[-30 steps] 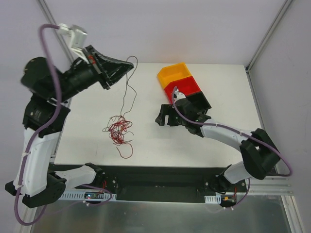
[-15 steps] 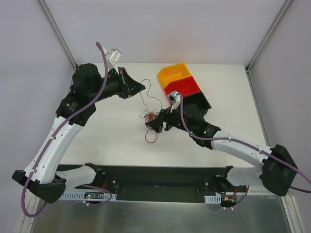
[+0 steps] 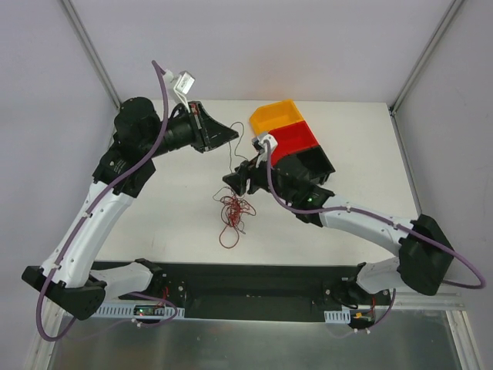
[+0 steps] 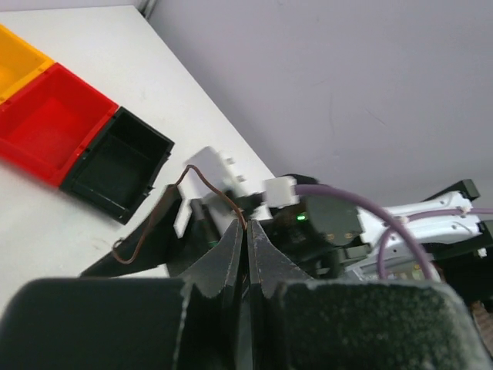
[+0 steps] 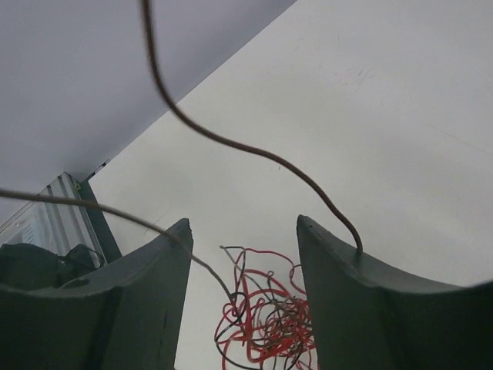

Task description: Untangle the cables

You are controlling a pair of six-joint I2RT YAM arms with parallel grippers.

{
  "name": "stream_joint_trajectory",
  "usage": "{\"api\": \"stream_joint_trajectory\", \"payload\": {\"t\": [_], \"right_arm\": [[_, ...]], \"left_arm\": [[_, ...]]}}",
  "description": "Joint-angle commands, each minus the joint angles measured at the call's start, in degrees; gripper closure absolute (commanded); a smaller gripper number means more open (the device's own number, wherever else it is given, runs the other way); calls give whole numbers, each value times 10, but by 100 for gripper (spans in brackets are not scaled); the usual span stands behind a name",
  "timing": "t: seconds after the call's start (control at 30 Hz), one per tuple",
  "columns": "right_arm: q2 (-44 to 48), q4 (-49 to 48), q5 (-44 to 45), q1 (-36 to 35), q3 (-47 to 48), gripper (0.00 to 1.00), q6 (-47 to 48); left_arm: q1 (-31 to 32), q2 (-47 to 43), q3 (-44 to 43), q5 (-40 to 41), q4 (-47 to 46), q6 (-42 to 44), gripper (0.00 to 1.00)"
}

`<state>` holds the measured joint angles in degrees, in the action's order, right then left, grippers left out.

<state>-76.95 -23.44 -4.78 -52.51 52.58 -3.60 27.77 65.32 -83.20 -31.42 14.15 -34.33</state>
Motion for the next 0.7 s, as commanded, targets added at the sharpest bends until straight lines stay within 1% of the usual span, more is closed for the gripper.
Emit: {"api": "stream_joint_trajectory", "payload": {"t": [0.0, 0.03, 0.07, 0.1, 0.17, 0.23, 0.3, 0.33, 0.43, 0.47, 0.53, 0.67], "right_arm": [[-82, -87, -15, -6, 25, 47, -18], [-115, -98, -25, -5, 27, 59, -34], [-137, -106, -37, -5, 28, 67, -50], [-160, -119, -44, -7, 23, 71, -68], [-191, -156, -43, -13, -5, 71, -97], [-216, -187, -36, -13, -34, 71, -126], [-229, -188, -17, -12, -51, 69, -135], [-232, -187, -9, -9, -58, 69, -136], [-233, -173, 1, 2, -80, 66, -137], [-230, -172, 6, 7, -91, 65, -142], [-218, -171, 8, 21, -109, 62, -150], [-193, -162, 14, 43, -138, 59, -144]], "left_arm": [[1, 8, -40, -51, -78, -39, 100], [1, 12, -52, -59, -84, -43, 100], [1, 16, -71, -64, -87, -43, 100], [1, 22, -92, -67, -88, -40, 100], [-2, 31, -157, -70, -77, -25, 100], [-3, 45, -241, -49, -49, 6, 100], [-3, 69, -336, -23, -19, 35, 100], [-3, 82, -397, -3, -2, 47, 100], [-4, 118, -508, 36, 39, 74, 100], [-4, 123, -522, 44, 43, 80, 100], [-5, 122, -523, 57, 45, 89, 100], [-5, 95, -457, 95, 46, 94, 100]]}}
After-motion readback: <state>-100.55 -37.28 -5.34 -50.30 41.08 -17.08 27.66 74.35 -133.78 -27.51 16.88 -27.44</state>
